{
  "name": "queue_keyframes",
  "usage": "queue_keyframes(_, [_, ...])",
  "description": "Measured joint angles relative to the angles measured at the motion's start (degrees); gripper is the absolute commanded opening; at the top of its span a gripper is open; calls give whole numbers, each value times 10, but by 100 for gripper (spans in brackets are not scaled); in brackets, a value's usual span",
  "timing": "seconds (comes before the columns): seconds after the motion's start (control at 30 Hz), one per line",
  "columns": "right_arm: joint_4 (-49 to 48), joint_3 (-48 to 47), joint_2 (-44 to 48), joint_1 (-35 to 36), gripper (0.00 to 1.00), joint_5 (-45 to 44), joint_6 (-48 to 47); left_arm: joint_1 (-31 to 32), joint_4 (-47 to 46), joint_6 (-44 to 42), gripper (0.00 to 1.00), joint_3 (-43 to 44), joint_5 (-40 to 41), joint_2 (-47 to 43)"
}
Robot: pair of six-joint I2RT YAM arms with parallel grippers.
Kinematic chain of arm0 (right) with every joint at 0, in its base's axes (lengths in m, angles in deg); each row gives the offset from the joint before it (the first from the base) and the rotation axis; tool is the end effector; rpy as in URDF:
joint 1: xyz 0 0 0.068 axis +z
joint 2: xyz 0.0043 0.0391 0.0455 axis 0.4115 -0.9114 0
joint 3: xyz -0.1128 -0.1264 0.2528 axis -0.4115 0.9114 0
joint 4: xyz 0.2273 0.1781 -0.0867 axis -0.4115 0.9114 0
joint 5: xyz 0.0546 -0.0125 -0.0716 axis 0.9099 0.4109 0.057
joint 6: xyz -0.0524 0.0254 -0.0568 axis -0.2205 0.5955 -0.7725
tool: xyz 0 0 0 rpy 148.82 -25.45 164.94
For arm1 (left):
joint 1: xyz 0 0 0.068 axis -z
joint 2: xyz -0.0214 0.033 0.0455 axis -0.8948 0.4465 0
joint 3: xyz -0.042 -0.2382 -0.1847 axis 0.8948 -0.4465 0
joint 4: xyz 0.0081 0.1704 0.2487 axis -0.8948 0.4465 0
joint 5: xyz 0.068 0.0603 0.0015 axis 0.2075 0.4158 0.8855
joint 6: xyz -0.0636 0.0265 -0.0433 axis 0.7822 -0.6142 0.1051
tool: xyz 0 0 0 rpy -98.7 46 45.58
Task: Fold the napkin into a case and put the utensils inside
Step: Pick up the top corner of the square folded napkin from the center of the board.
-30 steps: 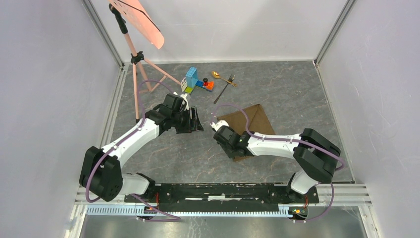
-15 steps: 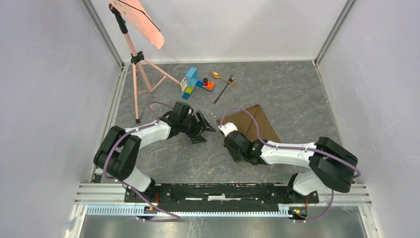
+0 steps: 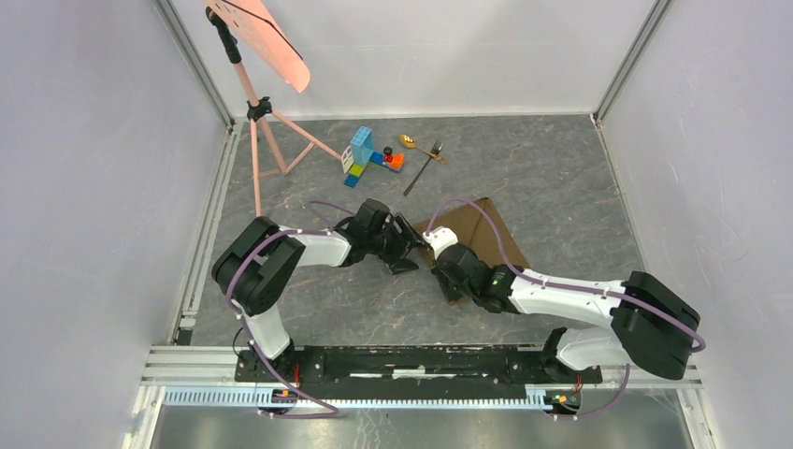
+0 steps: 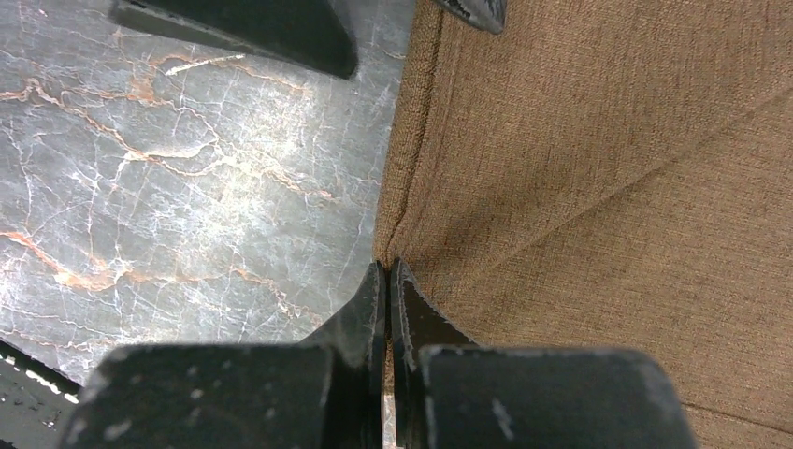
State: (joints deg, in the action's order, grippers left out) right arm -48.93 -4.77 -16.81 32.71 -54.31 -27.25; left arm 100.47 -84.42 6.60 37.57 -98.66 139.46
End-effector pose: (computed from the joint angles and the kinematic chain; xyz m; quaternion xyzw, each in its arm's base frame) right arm 0.1747 0.2357 0.1483 -0.2492 0.8983 0.1174 0.3422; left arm 0.2924 -0.2529 0.1017 -0.2457 0.8769 -0.4092 0.0567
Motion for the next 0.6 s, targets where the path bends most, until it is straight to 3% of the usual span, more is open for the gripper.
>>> queue_keyframes(0.3, [-10, 15, 22, -4, 0, 13, -3, 1, -50, 9, 49, 22, 8, 49])
queue_keyframes(0.43, [-12, 17, 26, -5, 0, 15, -4, 1, -54, 11, 31, 23, 9, 58])
queue_keyframes(0.6, [-17, 20, 24, -5, 3, 16, -9, 0, -54, 13, 17, 27, 10, 68])
